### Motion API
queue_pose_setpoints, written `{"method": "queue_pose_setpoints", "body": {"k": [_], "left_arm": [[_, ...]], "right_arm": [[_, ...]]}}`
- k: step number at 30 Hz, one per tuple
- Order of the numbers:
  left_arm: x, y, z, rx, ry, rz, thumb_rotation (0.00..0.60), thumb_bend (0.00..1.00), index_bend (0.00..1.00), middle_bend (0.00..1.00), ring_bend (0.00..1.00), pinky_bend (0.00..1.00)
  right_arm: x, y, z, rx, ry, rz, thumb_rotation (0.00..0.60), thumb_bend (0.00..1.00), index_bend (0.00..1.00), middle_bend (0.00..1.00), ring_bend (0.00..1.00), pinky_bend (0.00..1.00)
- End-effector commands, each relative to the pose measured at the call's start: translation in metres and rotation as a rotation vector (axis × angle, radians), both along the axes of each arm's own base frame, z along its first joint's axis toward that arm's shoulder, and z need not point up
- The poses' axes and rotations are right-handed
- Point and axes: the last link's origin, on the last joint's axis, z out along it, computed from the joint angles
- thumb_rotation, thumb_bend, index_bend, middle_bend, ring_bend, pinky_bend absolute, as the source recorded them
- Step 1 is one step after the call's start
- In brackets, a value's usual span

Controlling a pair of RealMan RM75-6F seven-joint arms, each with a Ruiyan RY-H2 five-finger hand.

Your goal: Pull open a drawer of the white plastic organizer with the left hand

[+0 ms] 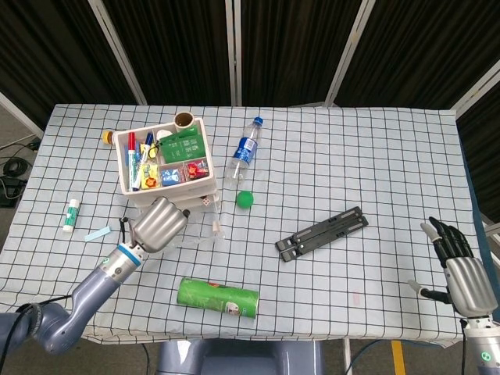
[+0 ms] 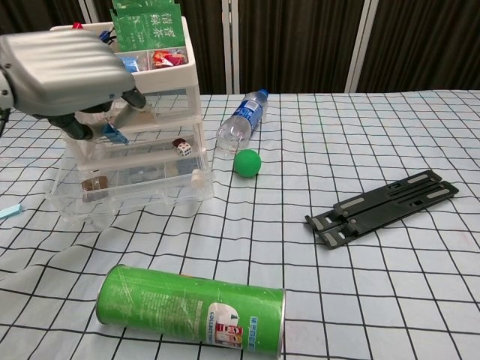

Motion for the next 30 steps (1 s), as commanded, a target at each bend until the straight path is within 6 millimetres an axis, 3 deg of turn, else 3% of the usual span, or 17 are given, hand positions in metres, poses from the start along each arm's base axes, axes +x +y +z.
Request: {"method": "queue_pose_setpoints", "body": {"k": [1, 5, 10, 15, 21, 30], "left_arm": [[-0.018, -0.013, 0.017, 0.016, -0.069, 0.028, 0.600, 0.57, 0.60, 1.00, 0.98, 0.88], [-0.042, -0.020, 0.031, 0.042, -0.130, 0.071, 0.600, 0.57, 0.60, 1.00, 0.98, 0.88], [-0.086, -0.027, 0.056, 0.100, -0.201, 0.146, 0.600, 0.57, 0.60, 1.00, 0.98, 0.88], [-0.120, -0.032, 0.065, 0.132, -0.266, 0.222, 0.600, 0.57, 0.60, 1.00, 0.98, 0.88], [-0.154, -0.037, 0.057, 0.143, -0.301, 0.310, 0.600, 0.57, 0.57, 1.00, 0.97, 0.88], [-0.180, -0.029, 0.024, 0.173, -0.359, 0.391, 0.600, 0.55, 0.57, 1.00, 0.96, 0.88]], "right_arm": [[0.001, 0.001, 0.000, 0.000, 0.002, 0.004, 0.600, 0.01, 0.00, 0.00, 0.00, 0.00], [0.002, 0.003, -0.002, 0.002, 0.009, 0.010, 0.600, 0.01, 0.00, 0.00, 0.00, 0.00], [0.004, 0.004, -0.007, 0.011, 0.023, 0.013, 0.600, 0.01, 0.00, 0.00, 0.00, 0.00], [0.004, 0.004, -0.010, 0.018, 0.030, 0.013, 0.600, 0.01, 0.00, 0.00, 0.00, 0.00], [0.005, 0.006, -0.014, 0.031, 0.042, 0.016, 0.600, 0.01, 0.00, 0.00, 0.00, 0.00], [0.005, 0.006, -0.016, 0.031, 0.052, 0.013, 0.600, 0.01, 0.00, 0.00, 0.00, 0.00]]}}
